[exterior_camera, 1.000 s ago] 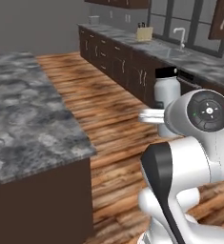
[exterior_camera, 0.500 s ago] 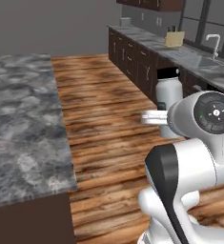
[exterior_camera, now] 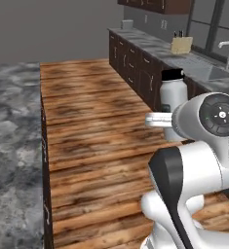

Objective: Pick the water bottle, boxed drink, can from the counter and place them in the open cabinet.

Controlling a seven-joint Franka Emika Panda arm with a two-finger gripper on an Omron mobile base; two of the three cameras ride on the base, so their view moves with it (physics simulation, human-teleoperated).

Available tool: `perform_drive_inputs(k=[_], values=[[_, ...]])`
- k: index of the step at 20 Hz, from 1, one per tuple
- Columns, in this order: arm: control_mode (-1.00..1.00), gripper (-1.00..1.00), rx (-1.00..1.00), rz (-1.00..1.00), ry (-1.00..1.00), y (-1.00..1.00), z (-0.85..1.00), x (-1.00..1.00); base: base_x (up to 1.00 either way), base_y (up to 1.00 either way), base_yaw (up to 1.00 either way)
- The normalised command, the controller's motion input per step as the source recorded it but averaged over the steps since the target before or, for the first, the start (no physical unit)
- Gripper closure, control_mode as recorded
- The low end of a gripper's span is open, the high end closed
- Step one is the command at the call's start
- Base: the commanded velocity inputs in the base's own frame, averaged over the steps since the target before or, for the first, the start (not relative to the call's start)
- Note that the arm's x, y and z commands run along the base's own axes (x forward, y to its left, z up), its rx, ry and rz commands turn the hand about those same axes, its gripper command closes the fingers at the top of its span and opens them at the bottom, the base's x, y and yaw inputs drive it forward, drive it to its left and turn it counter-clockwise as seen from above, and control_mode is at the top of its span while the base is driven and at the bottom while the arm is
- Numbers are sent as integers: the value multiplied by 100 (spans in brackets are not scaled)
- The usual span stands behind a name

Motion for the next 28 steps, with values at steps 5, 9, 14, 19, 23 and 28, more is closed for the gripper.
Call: perform_drive_inputs(k=[5,9,14,19,23,28], values=[[100,100,0,0,0,0,0,0,100,-11,2],[100,100,0,0,0,0,0,0,100,0,-35],[100,100,0,0,0,0,0,0,100,26,-40],[100,100,0,0,0,0,0,0,100,31,-53],[100,100,0,0,0,0,0,0,66,45,-82],[100,100,0,0,0,0,0,0,67,54,-83]])
